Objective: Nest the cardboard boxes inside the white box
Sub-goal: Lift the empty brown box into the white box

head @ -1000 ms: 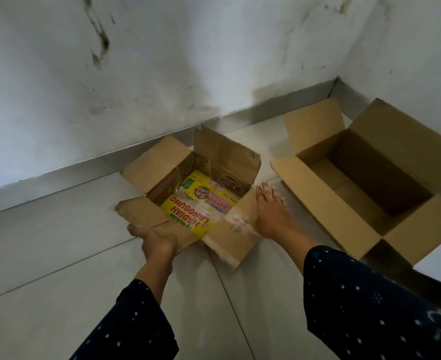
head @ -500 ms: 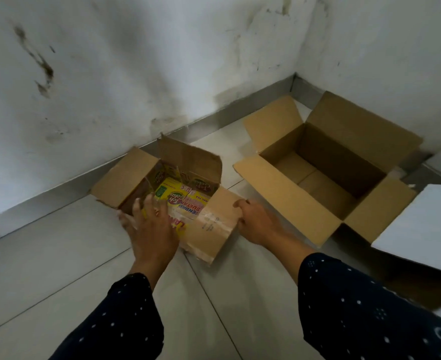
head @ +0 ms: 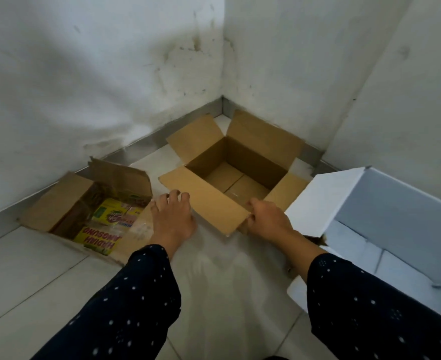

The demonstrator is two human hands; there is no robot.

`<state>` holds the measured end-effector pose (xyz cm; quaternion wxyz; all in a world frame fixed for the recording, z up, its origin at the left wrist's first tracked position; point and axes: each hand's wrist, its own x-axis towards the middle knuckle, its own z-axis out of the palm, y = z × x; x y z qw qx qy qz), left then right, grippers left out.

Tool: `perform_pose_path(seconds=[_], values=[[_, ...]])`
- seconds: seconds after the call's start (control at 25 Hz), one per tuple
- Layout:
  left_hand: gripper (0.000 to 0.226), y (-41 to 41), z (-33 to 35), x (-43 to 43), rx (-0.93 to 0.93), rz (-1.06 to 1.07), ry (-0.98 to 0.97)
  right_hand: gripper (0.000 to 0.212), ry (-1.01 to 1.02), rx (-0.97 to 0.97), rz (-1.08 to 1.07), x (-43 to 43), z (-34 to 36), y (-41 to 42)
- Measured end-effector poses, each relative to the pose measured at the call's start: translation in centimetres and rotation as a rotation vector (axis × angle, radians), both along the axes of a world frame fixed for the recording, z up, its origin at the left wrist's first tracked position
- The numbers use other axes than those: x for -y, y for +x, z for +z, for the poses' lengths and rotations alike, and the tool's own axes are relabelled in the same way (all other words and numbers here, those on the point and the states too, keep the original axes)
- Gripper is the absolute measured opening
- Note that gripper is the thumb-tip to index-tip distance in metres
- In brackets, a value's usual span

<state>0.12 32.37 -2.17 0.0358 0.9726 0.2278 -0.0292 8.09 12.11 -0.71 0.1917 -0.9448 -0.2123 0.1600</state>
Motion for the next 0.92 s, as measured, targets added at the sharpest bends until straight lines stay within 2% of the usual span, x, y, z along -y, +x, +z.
perform_pose_path(seconds=[0.16,0.32,0.48,0.52,0.6,0.72,0.8,0.92], values=[[0.054,4.7,0.3,2.5,0.001,-0.046,-0.088,0.055,0.111,-0.133,-0.211,2.6,0.3,3.6],[0.058,9.9,-0.7,0.9,-0.057,-0.039,-0.166,0.060,0.185,-0.305,-0.424,1.4,-1.5,7.5],[0.061,14.8,-4.1,-3.6,-0.129,0.002,-0.245,0.049,0.020,-0.373,-0.498,-1.7,-5.9,10.2],[0.063,15.7,-5.0,-4.7,-0.144,-0.007,-0.237,0.053,-0.026,-0.387,-0.521,-2.5,-7.0,10.6],[0.070,17.3,-6.5,-6.8,-0.153,0.020,-0.234,0.076,-0.052,-0.448,-0.576,-3.9,-8.9,11.4],[0.084,19.6,-7.8,-9.4,-0.113,0.249,-0.390,0.094,-0.019,-0.423,-0.587,-4.8,-10.5,12.6],[0.090,21.0,-8.5,-11.0,-0.043,0.449,-0.526,0.090,-0.001,-0.351,-0.558,-4.7,-11.5,14.0],[0.084,22.1,-9.0,-12.4,0.055,0.660,-0.702,0.076,0.107,-0.290,-0.613,-4.3,-12.3,15.9]])
